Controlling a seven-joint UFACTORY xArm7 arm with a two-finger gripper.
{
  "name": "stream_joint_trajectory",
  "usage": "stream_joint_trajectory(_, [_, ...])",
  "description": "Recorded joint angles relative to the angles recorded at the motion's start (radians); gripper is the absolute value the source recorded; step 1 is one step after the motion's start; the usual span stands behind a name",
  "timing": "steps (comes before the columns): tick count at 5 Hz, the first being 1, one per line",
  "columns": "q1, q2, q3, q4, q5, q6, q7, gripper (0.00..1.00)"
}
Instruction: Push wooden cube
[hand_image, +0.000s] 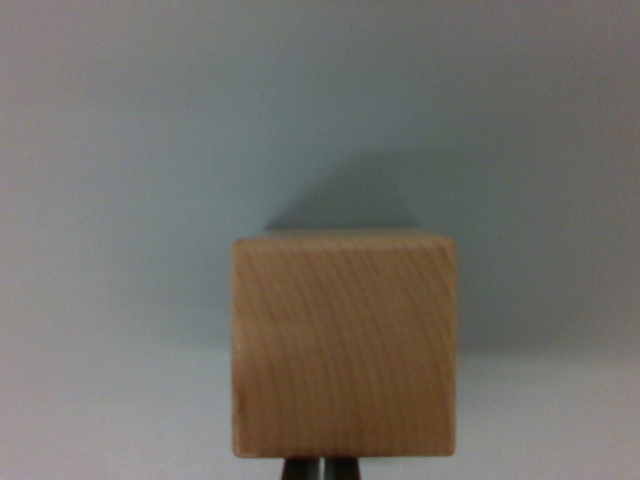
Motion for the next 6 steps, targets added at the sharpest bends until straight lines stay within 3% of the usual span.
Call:
stream_joint_trajectory(1, [0.0, 0.0, 0.0, 0.0, 0.0, 0.0, 0.0, 1.0])
stream_joint_trajectory(2, [-0.0008, 0.018, -0.002, 0.025, -0.0036, 0.007, 0.0, 1.0])
stream_joint_trajectory(3, [-0.0008, 0.018, -0.002, 0.025, -0.0036, 0.007, 0.0, 1.0])
stream_joint_trajectory(4, [-0.0013, 0.03, -0.003, 0.042, -0.0059, 0.012, 0.0, 1.0])
stream_joint_trajectory(6, [-0.0015, 0.035, -0.004, 0.048, -0.0068, 0.013, 0.0, 1.0])
